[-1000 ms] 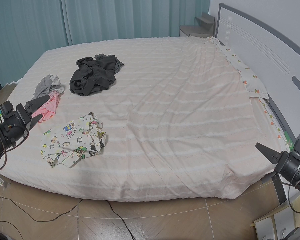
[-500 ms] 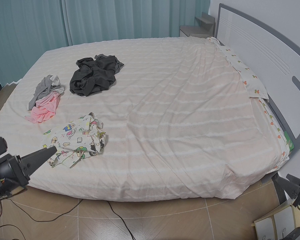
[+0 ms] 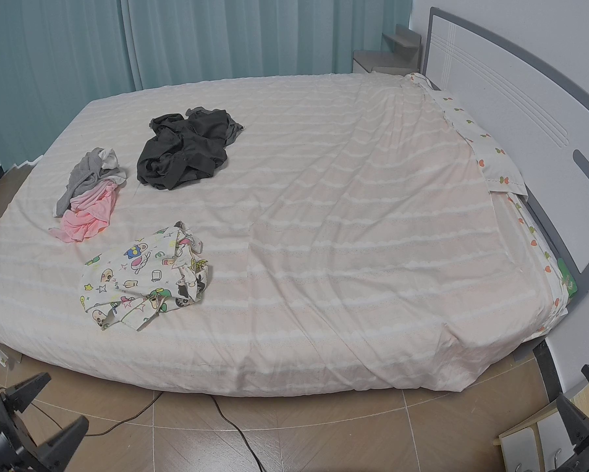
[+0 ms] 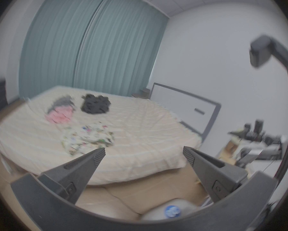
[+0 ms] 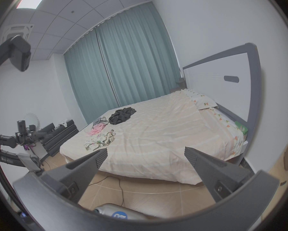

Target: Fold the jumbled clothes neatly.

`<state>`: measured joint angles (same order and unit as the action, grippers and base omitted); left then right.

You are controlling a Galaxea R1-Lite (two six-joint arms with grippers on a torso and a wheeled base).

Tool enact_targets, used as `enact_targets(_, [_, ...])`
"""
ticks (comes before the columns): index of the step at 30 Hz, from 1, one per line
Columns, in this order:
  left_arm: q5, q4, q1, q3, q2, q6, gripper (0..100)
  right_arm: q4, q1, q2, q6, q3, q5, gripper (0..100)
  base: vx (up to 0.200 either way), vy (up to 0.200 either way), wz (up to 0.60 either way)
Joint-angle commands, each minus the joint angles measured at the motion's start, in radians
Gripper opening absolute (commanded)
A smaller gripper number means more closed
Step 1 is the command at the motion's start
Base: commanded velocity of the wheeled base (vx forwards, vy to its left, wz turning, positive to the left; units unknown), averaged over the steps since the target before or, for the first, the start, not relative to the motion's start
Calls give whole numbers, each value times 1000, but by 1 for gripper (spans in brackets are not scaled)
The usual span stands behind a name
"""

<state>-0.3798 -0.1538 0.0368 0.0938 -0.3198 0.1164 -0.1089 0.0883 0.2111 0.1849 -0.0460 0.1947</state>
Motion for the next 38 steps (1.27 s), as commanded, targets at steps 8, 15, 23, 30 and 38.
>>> enact_targets(8, [421, 145, -32, -71, 317, -211, 100, 144, 13, -111, -61, 6, -408, 100, 0, 0, 0])
enact_targets(15, [369, 145, -34, -71, 318, -213, 100, 173, -91, -124, -99, -8, -523, 100, 0, 0, 0])
enact_targets(23, [263, 145, -34, -71, 317, -161, 100, 156, -105, -171, -137, 3, -308, 100, 0, 0, 0])
enact_targets(30, [237, 137, -32, -72, 317, -124, 100, 114, -91, -210, -193, 44, -216, 100, 0, 0, 0])
enact_targets(38, [94, 138, -32, -72, 315, -104, 100, 110, -91, -210, -170, 43, -218, 100, 0, 0, 0])
